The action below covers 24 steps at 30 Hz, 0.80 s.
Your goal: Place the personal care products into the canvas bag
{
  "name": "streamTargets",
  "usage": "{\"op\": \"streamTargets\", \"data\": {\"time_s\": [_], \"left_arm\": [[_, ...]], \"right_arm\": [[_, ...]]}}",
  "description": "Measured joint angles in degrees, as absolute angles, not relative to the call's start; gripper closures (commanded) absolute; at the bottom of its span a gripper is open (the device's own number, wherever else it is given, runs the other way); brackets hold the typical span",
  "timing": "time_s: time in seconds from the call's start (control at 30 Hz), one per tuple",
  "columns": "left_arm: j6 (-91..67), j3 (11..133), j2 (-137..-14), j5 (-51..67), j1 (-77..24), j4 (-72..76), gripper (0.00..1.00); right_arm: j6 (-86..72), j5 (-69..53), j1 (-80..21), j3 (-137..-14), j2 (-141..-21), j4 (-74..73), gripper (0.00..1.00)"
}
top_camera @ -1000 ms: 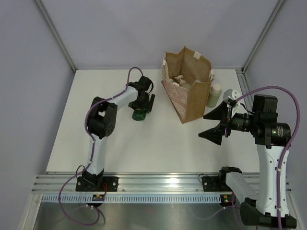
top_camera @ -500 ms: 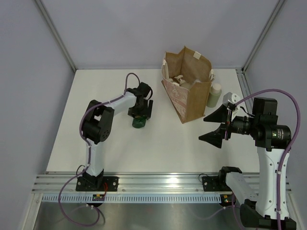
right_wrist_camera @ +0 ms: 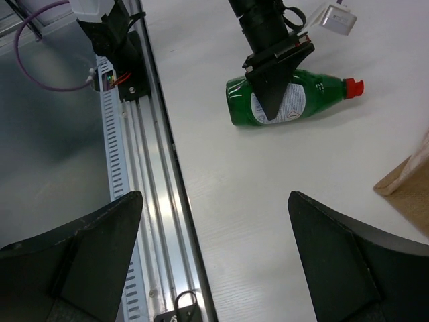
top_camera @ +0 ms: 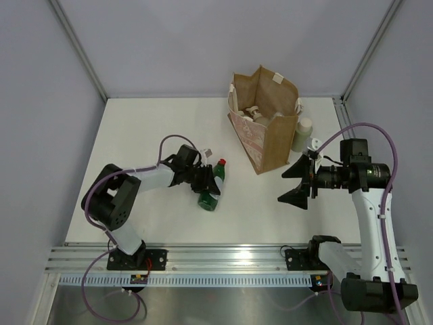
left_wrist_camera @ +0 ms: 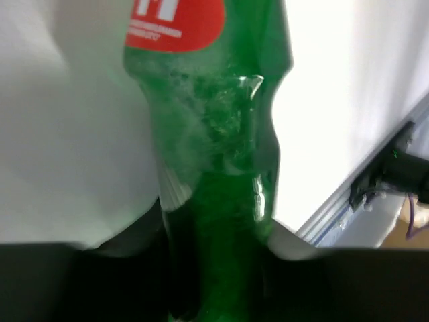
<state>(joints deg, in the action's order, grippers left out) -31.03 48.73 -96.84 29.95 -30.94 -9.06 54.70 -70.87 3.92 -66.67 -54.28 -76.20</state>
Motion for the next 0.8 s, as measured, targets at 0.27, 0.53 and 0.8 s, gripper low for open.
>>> {"op": "streamTargets", "data": {"time_s": [0.27,0.53,0.8], "left_arm": [[-40.73,35.94,-96.97,45.67,-33.85,11.29,0.87],[-41.63,33.61,-96.82,47.97,-34.61,14.74,0.90],[-42.11,29.85,-83.64,44.71,-35.48,10.04,0.97]], "right_arm": [[40.82,-60.49,-14.04,-58.43,-56.34,-62.06,0.02],[47.24,-53.91,-20.25,-58.33,-62.70,-57.63,0.01],[33.89,-54.39,-20.64,-55.92,-65.49,-42.44,0.01]]}}
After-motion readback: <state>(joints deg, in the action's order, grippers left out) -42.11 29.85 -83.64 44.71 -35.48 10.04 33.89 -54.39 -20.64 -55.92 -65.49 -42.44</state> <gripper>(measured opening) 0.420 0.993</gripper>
